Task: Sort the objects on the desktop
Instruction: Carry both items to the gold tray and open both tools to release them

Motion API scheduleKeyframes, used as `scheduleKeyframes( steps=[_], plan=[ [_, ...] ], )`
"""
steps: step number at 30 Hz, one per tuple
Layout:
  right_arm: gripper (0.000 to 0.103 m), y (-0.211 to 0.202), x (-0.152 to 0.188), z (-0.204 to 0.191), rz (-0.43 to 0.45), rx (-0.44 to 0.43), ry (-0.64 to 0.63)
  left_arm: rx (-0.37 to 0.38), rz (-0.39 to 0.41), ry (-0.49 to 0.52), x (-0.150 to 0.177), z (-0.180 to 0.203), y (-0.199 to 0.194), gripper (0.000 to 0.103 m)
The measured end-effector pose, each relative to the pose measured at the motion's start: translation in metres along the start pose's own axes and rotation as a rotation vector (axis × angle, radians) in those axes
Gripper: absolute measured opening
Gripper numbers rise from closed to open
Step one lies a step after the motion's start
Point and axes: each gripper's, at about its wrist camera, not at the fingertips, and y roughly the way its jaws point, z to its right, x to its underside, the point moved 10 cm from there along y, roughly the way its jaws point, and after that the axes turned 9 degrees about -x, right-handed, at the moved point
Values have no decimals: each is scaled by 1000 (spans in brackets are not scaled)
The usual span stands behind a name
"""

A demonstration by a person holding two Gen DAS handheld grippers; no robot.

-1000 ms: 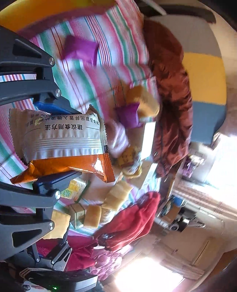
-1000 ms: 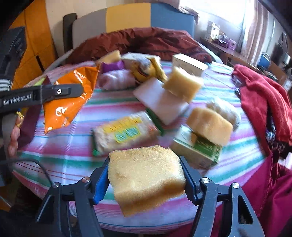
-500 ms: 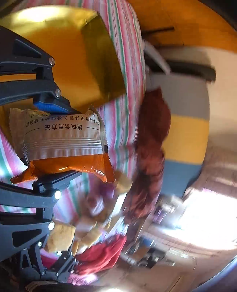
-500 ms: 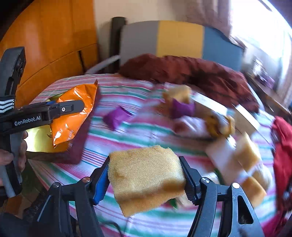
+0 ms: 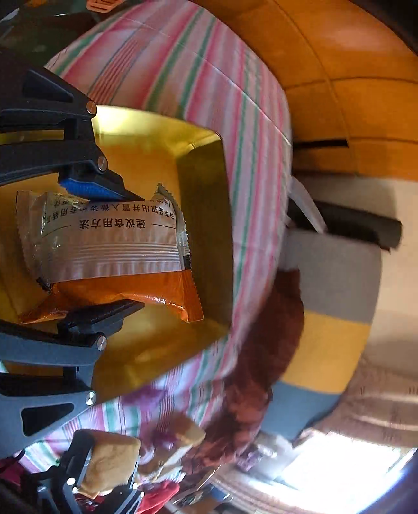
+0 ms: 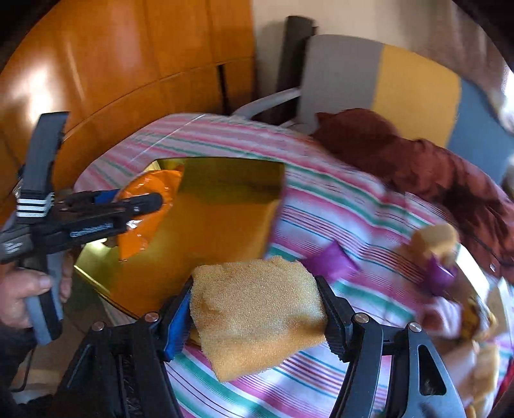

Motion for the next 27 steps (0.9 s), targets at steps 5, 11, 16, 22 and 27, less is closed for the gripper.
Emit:
scheduleKeyframes(
  steps=[5,11,16,22,27],
  plan=[
    [69,41,-19,-23,-74,-38,-45,-32,-30,-37,-5,-34,21,55],
    [74,77,-63,-31,-43,-54,12,-111,-25,-70,-23,-60,42,58],
    [96,78,-95,-26,65,-71,101,-107,22,-106,-40,-70,33,69],
    [96,76,-77,-25,58,-85,149,-80,54,-153,-37,-69,17,69],
    [96,66,-50,-28,48,-75,151,-74,80,-134,-20,-57,-7,69]
  ],
)
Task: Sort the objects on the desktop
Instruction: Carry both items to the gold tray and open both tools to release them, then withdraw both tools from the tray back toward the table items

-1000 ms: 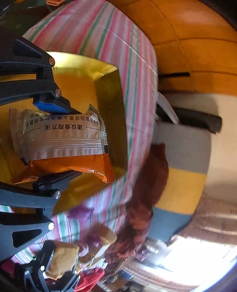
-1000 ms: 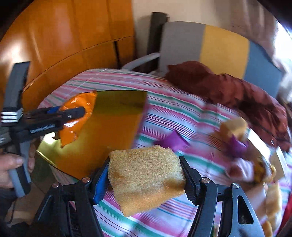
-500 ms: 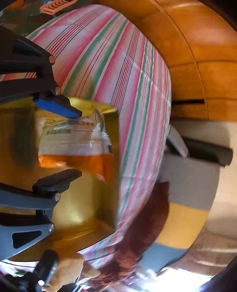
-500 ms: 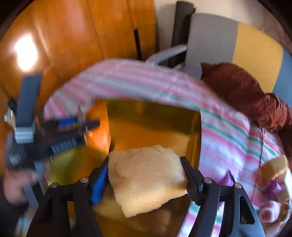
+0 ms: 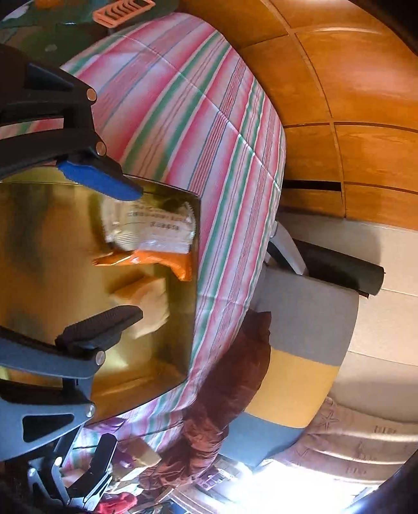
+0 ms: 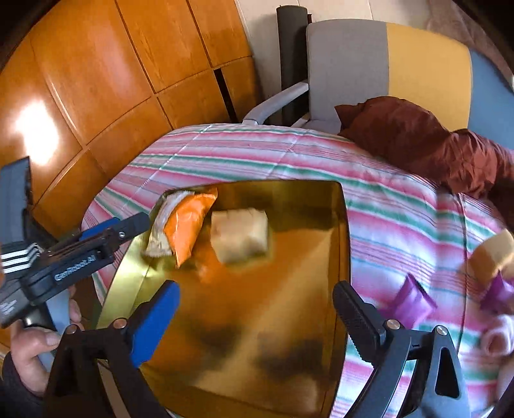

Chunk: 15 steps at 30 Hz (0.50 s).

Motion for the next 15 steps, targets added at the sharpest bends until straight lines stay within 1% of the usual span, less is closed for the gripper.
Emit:
scheduleKeyframes(
  steps=[2,6,9,12,15],
  plan=[
    [96,-11,10,0,9,17,-3,8,-4,6,7,6,-8,69],
    [96,-33,23,3,55,47,1,12,6,26,16,22,-26,69],
    [96,-50,34,8,78,63,6,31,17,36,22,35,-38,69],
    [96,-67,45,16,97,95,11,54,16,47,29,49,-47,69],
    [96,-79,56,24,110,119,26,93,8,68,35,65,-51,69]
  ],
)
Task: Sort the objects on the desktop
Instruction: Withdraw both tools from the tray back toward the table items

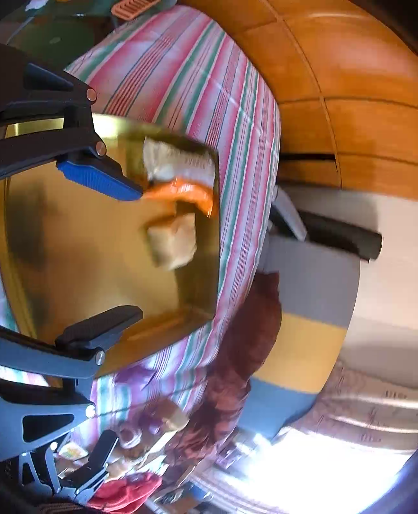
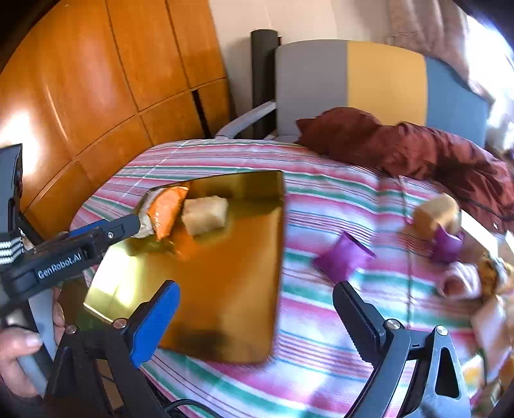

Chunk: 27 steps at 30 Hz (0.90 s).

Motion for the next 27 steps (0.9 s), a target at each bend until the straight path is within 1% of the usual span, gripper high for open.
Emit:
scheduleKeyframes(
  steps=[5,11,14,16,20,23,27],
  plan=[
    [96,-19,22,27,4,69,29,39,-10,37,5,24,0,69],
    [96,-41,50,68,2,127,116,92,-10,104,7,62,-2,69],
    [96,-58,63,90,16,173,153,129,-7,147,9,86,-6,69],
    [96,-68,70,103,23,191,181,154,-7,188,12,105,-9,69],
    [96,-89,89,129,35,231,250,196,-12,242,16,132,-14,69],
    [96,-107,106,150,47,248,309,213,-17,285,22,148,-17,69],
    [96,-129,125,169,61,280,348,243,-33,327,31,164,-18,69]
  ],
)
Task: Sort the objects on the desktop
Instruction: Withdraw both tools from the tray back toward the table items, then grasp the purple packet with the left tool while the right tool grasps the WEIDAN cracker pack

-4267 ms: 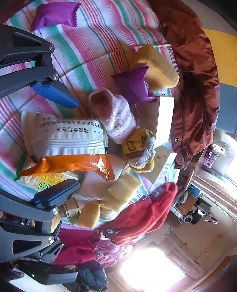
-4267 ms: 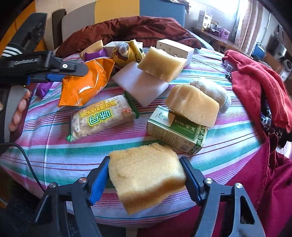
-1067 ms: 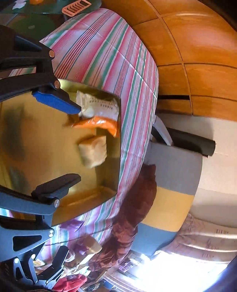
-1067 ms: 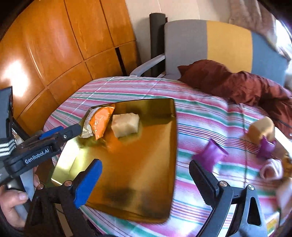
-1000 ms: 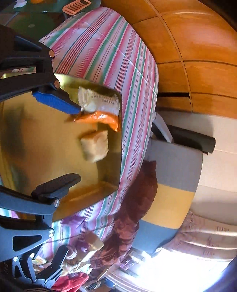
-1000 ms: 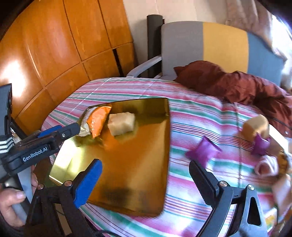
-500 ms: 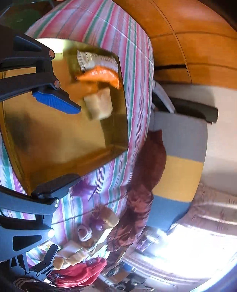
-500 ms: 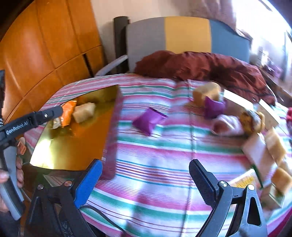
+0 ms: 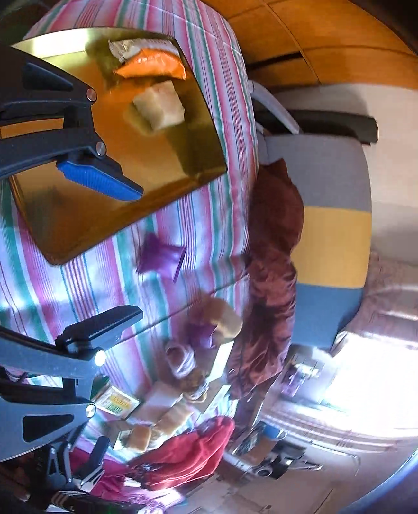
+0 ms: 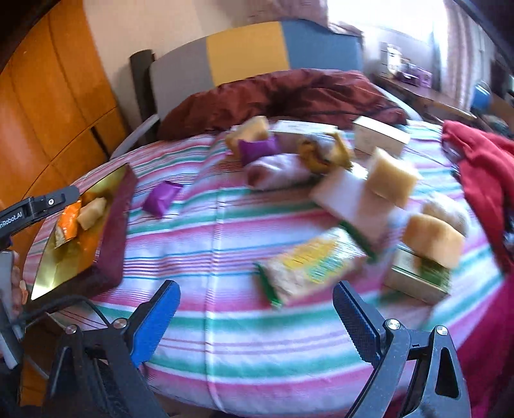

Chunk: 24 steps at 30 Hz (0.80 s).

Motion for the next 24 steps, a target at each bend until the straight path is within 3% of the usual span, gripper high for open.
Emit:
scheduleKeyframes(
  steps=[6,14,24],
  plan=[
    [91,-4,14,36,-26,21,77,24,-38,32,8,13,10,69],
    [87,30,19,45,-82,-73,295,43,-77,75,8,18,26,69],
    [90,62,-2,47,-112,-8,292,66,-102,182,-19,24,62,69]
  ],
)
